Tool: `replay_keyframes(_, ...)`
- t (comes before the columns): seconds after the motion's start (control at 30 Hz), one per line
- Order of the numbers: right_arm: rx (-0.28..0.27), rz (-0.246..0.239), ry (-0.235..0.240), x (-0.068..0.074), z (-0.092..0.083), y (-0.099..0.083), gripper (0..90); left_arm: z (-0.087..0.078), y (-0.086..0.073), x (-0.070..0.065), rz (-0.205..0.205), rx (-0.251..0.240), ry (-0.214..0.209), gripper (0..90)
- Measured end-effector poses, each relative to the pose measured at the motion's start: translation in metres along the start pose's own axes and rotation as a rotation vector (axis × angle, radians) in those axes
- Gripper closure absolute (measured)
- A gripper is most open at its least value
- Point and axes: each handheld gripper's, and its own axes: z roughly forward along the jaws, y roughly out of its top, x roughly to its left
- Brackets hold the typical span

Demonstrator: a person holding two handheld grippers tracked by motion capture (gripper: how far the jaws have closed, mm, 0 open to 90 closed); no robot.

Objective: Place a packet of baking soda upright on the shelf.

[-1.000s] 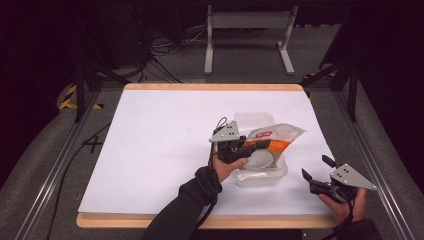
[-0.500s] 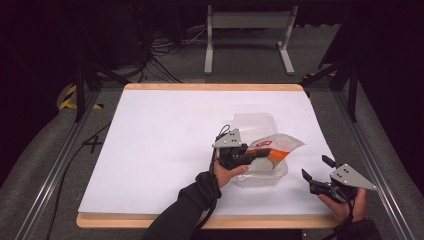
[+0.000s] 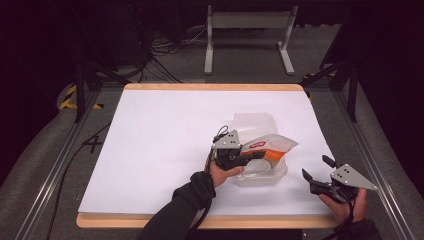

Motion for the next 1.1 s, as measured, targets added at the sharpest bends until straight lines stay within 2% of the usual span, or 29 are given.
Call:
replay_keyframes(0.17, 0.004, -0.002, 0.003, 0.0, 0.0, 0.0, 19.4, 0.0, 0.002, -0.002, -0.003, 0.012, 0.01, 89.8)
replay_keyframes(0.33, 0.004, -0.005, 0.004, 0.001, 0.0, 0.0, 19.4, 0.0, 0.004, -0.003, 0.011, 0.035, 0.019, 89.4)
replay_keyframes(0.5, 0.005, -0.005, 0.007, 0.001, 0.001, 0.0, 19.4, -0.001, 0.005, -0.004, 0.022, 0.07, 0.032, 87.0)
replay_keyframes(0.6, 0.003, -0.008, 0.007, 0.002, 0.0, 0.001, 19.4, -0.003, 0.006, -0.005, 0.038, 0.096, 0.045, 85.7)
replay_keyframes(0.83, 0.003, -0.008, 0.007, 0.002, 0.0, 0.001, 19.5, -0.007, 0.01, -0.005, 0.059, 0.119, 0.067, 81.9)
replay_keyframes(1.1, 0.006, -0.006, 0.007, 0.002, 0.0, 0.001, 19.4, -0.015, 0.018, -0.008, 0.103, 0.144, 0.087, 77.1)
